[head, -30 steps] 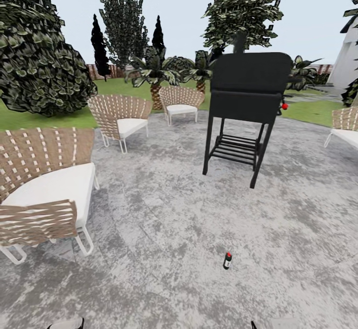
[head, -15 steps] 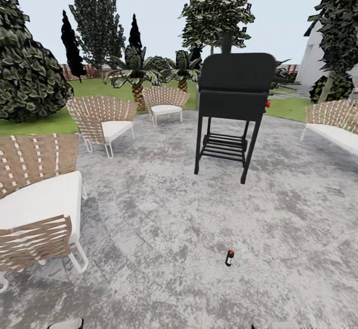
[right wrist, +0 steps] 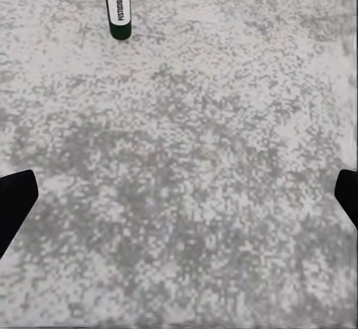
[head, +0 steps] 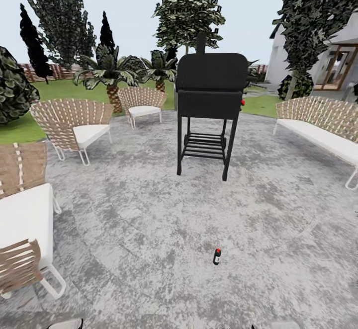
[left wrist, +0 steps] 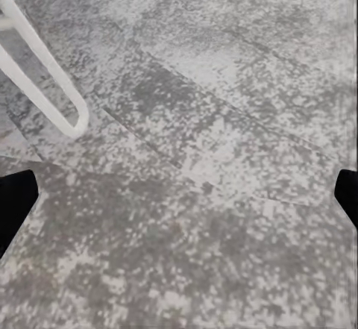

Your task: In the garden, pick up the pesticide atomizer on the floor and spray pesticide onto both trees until each tree trunk is fully covered.

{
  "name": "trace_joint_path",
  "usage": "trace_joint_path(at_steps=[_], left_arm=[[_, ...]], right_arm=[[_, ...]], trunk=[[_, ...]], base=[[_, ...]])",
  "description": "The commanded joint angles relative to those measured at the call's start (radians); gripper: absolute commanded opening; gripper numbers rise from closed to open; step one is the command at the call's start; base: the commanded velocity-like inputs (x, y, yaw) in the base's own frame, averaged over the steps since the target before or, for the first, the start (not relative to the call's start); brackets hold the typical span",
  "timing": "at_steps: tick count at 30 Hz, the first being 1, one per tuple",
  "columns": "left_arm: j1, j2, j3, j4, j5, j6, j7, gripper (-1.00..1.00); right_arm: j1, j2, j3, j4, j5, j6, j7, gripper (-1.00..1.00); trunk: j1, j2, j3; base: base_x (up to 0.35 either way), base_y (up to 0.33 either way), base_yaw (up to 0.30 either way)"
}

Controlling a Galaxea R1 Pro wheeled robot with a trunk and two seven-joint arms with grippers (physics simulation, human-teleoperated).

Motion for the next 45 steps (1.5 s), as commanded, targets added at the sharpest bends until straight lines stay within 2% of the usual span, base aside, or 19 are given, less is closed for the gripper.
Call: trace_joint_path(at_steps=[1,8,31,45], left_arm=[[0.0,0.0,0.0,0.0,0.004,-0.003,-0.001,1.0],[0.0,-0.001,-0.002,0.0,0.001,-0.004,-0.003,1.0],[0.0,-0.003,0.0,0.0,-0.002,-0.003,-0.003,1.0],[0.0,-0.006,-0.002,0.0,-0.003,-0.003,-0.003,1.0]], right_arm=[[-0.001,0.0,0.0,0.001,0.0,-0.003,-0.001,1.0],[-0.001,0.0,0.0,0.001,0.0,-0.003,-0.001,1.0],[-0.001,0.0,0.0,0.001,0.0,-0.003,-0.001,1.0],[-0.001,0.0,0.0,0.001,0.0,-0.003,-0.001,1.0]], trunk=[[0.0,0.0,-0.001],[0.0,0.0,-0.001],[0.0,0.0,-0.001],[0.0,0.0,-0.001]], base=[[0.001,0.0,-0.289],[0.0,0.048,-0.289],[0.0,0.295,-0.289],[0.0,0.028,-0.289]])
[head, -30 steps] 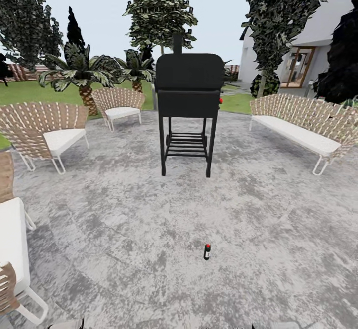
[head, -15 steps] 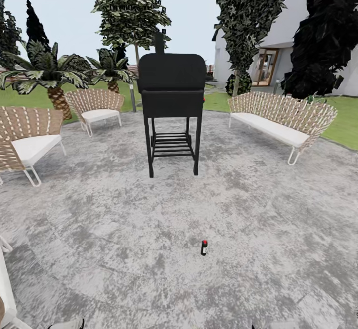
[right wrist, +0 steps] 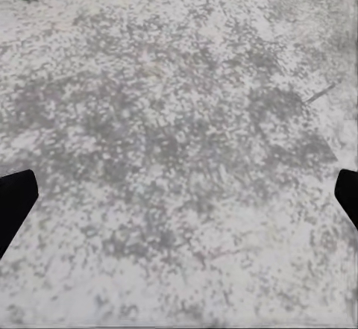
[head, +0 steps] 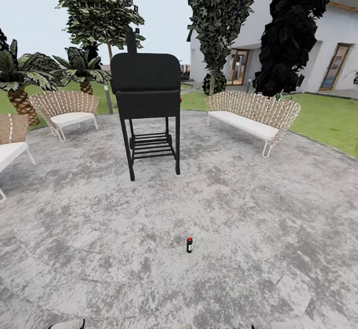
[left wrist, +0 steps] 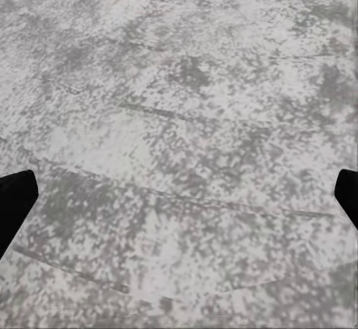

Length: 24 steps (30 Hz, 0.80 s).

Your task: In the garden, pick up the pesticide atomizer on the floor and spray pesticide onto both trees until each tree trunk is fully covered.

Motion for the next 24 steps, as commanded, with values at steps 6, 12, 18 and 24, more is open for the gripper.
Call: trace_joint_path(at_steps=[6,12,18,24], left_arm=[[0.0,0.0,0.0,0.0,0.004,-0.004,-0.001,1.0],[0.0,0.001,0.0,-0.001,0.005,-0.004,-0.004,1.0],[0.0,0.001,0.0,-0.002,0.006,-0.003,-0.004,1.0],[0.0,0.001,0.0,-0.003,0.005,-0.004,-0.004,1.0]], right_arm=[[-0.001,0.0,0.0,0.001,0.0,-0.003,-0.001,1.0],[-0.001,0.0,0.0,0.001,0.0,-0.003,-0.001,1.0],[-0.001,0.0,0.0,0.001,0.0,-0.003,-0.001,1.0],[-0.001,0.0,0.0,0.001,0.0,-0.003,-0.001,1.0]], trunk=[[0.0,0.0,-0.001],[0.0,0.0,-0.001],[0.0,0.0,-0.001],[0.0,0.0,-0.001]], base=[[0.0,0.0,-0.289],[-0.101,0.112,-0.289],[-0.125,0.273,-0.289],[-0.046,0.303,-0.289]])
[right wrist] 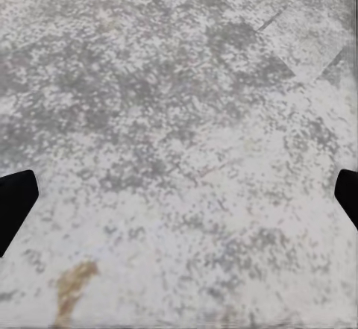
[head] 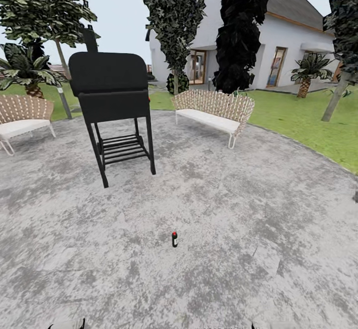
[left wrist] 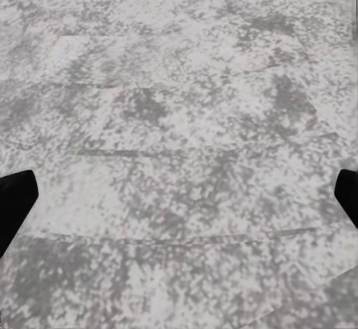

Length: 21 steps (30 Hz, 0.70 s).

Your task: In the garden, pick up the pesticide atomizer on the floor and spray pesticide onto both trees until each tree trunk is fully covered.

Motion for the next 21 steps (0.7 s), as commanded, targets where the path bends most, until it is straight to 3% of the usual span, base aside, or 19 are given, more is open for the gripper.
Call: trace_joint_path(at_steps=[1,8,21], left_arm=[[0.0,0.0,0.0,0.001,0.004,-0.003,-0.002,1.0],[0.0,0.0,0.0,0.001,0.003,-0.003,-0.002,1.0],[0.0,0.0,0.0,0.0,0.002,-0.003,0.0,1.0]], right_arm=[[-0.001,0.0,0.0,0.001,0.0,-0.003,-0.001,1.0],[-0.001,0.0,0.0,0.001,0.0,-0.003,-0.001,1.0],[-0.001,0.0,0.0,0.001,0.0,-0.003,-0.001,1.0]], trunk=[[0.0,0.0,-0.001],[0.0,0.0,-0.001],[0.0,0.0,-0.001]], base=[[-0.007,0.312,-0.289],[-0.002,0.259,-0.289],[-0.01,0.017,-0.271]])
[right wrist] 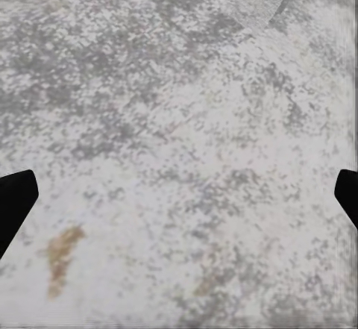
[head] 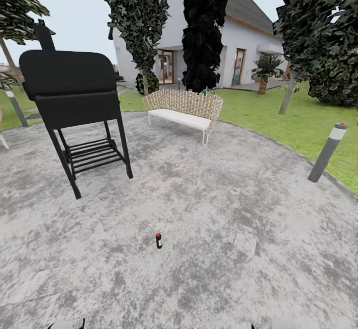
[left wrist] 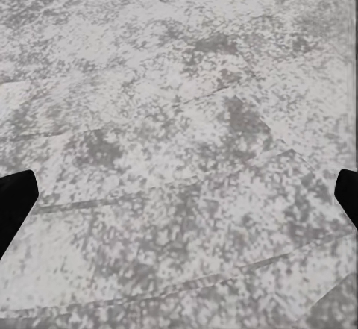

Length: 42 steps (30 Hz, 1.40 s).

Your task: In the garden, pick up the pesticide atomizer on the floor and spray pesticide onto both trees until each tree trunk is fully covered.

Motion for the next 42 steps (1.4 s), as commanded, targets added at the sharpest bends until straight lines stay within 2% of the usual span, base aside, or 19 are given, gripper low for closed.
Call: trace_joint_path(at_steps=[1,6,10,11,12,17,18,19,21,25,29,30,34,42], left_arm=[[0.0,0.0,0.001,0.001,0.004,-0.003,-0.001,1.0],[0.0,0.0,0.0,0.001,0.004,-0.003,0.002,1.0],[-0.027,-0.012,-0.008,-0.011,-0.001,0.011,-0.001,1.0],[-0.155,-0.018,-0.012,-0.01,-0.001,0.03,-0.003,1.0],[-0.204,-0.02,-0.02,-0.01,-0.002,0.063,-0.001,1.0],[-0.338,-0.036,-0.061,-0.014,-0.003,0.199,0.004,1.0],[-0.384,-0.04,-0.069,-0.013,-0.003,0.228,0.004,1.0],[-0.398,-0.041,-0.071,-0.013,-0.003,0.237,0.004,1.0],[-0.449,-0.042,-0.076,-0.013,-0.003,0.27,0.005,1.0],[-0.467,-0.048,-0.094,-0.012,-0.004,0.276,0.005,1.0],[-0.466,-0.063,-0.192,-0.001,-0.021,0.267,0.006,1.0],[-0.465,-0.064,-0.2,0.001,-0.022,0.266,0.006,1.0],[-0.465,-0.066,-0.212,0.003,-0.019,0.265,0.006,1.0],[-0.465,-0.062,-0.211,0.019,-0.014,0.269,0.009,1.0]], right_arm=[[-0.001,0.0,0.0,0.001,0.0,-0.003,-0.001,1.0],[-0.001,0.004,0.004,0.0,0.0,-0.005,0.002,1.0],[-0.001,0.005,0.002,0.0,0.002,-0.003,0.0,1.0],[-0.001,0.004,0.001,-0.008,0.002,-0.003,-0.001,1.0],[-0.003,0.003,0.001,-0.02,0.002,-0.003,-0.001,1.0],[-0.037,-0.005,0.0,-0.176,0.002,0.002,-0.002,1.0],[-0.063,-0.006,-0.001,-0.235,0.002,0.011,-0.003,1.0],[-0.073,-0.006,-0.001,-0.251,0.002,0.016,-0.004,1.0],[-0.137,-0.006,-0.001,-0.302,0.002,0.076,-0.017,1.0],[-0.237,-0.007,-0.003,-0.324,0.001,0.199,-0.035,1.0],[-0.262,-0.005,-0.002,-0.33,0.001,0.231,-0.037,1.0],[-0.263,-0.003,-0.001,-0.33,0.0,0.233,-0.037,1.0],[-0.264,-0.004,0.0,-0.324,0.002,0.235,-0.036,1.0],[-0.264,-0.001,0.002,-0.322,0.002,0.235,-0.036,1.0]], trunk=[[0.0,0.0,-0.001],[0.0,0.0,-0.001],[0.0,0.0,-0.001],[0.0,0.0,-0.001],[0.0,0.0,-0.001],[0.0,0.0,-0.001],[0.0,0.0,-0.001],[0.0,0.0,-0.001],[0.0,0.0,-0.001],[0.0,0.0,-0.001],[0.0,0.0,-0.001],[0.0,0.0,-0.001],[0.0,0.0,-0.001],[0.0,0.0,-0.001]], base=[[-0.093,0.039,-0.087],[-0.024,0.01,-0.02],[0.0,0.0,0.0],[0.0,0.0,0.0],[0.0,0.0,0.0],[0.0,0.0,0.0],[0.0,0.0,0.0],[0.0,0.0,0.0],[0.0,0.0,0.0],[0.0,0.0,0.0],[0.036,0.0,0.0],[0.211,0.0,0.0],[0.293,0.0,0.0],[0.294,0.152,-0.045]])
